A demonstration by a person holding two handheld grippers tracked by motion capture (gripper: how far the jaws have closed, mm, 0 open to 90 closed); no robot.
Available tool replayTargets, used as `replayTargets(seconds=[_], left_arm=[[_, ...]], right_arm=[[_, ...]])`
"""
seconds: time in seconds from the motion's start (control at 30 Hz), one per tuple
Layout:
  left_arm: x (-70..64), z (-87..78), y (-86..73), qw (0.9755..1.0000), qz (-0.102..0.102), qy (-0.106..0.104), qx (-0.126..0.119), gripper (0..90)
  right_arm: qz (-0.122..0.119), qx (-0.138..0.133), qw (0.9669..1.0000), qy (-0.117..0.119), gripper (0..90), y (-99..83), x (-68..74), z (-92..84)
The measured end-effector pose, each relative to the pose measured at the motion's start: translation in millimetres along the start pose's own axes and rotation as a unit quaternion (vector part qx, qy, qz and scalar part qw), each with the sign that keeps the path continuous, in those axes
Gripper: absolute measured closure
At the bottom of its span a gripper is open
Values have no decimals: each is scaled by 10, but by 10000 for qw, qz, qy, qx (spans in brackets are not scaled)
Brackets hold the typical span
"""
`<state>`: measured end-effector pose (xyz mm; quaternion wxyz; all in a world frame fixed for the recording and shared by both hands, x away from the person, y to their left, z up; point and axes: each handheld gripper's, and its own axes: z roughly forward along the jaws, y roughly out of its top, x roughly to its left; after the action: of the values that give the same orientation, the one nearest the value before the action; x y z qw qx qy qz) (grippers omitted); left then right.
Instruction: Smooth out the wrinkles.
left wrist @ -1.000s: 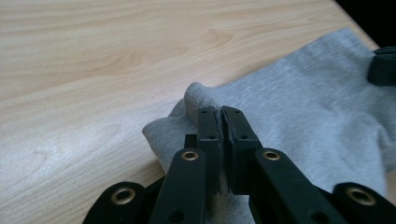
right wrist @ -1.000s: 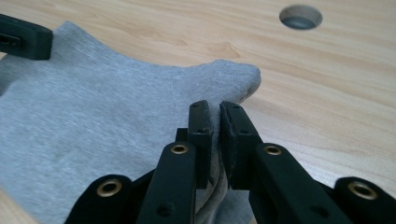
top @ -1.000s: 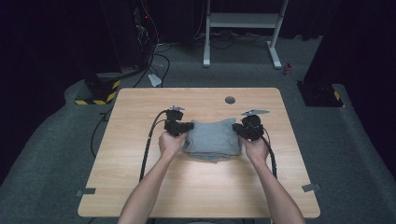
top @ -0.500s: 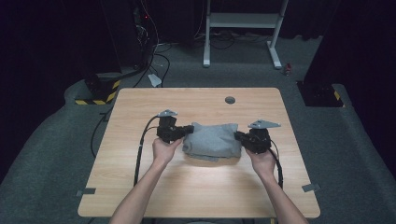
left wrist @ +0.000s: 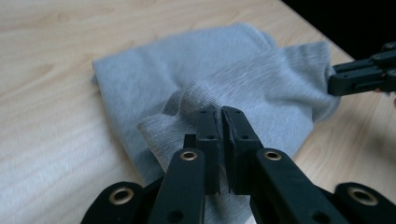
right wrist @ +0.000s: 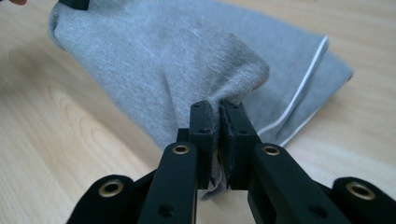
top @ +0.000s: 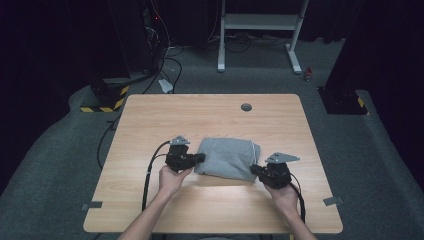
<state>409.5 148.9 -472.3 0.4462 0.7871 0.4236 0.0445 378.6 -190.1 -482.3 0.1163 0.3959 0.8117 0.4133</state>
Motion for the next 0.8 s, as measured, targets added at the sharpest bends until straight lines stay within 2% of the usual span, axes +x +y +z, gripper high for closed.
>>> replayTargets(seconds=[0.07, 0.13, 0.2, 0.33, 0.47, 0.53, 0.7, 0.8], left_arm=[[-22, 14, -74, 9999, 56, 67, 118, 846], [-52, 32, -141, 9991, 266, 216, 262, 845], [-74, 52, -201, 9982, 376, 282, 384, 845], [-71, 102, -273, 9969, 451, 394, 507, 847], [-52, 159, -273, 9971, 384, 413, 507, 847], [-37, 201, -250, 9969, 386, 455, 521, 847], [7, 366, -87, 9958, 366, 646, 542, 848], [78, 422, -2, 9969, 105, 645, 445, 851]], right_arm=[[4, 74, 10000, 34, 828, -64, 21, 18], [-27, 231, 9997, 44, 828, -117, 45, 46], [-106, 350, 9993, 53, 829, -147, 47, 80], [-221, 436, 9988, -71, 828, -152, 61, 112], [-358, 487, 9978, -261, 829, -130, 51, 181], [-337, 497, 9976, -335, 829, -97, 8, 216], [-363, 647, 9950, -667, 830, 92, -141, 376], [-246, 712, 9936, -845, 830, 231, -263, 478]])
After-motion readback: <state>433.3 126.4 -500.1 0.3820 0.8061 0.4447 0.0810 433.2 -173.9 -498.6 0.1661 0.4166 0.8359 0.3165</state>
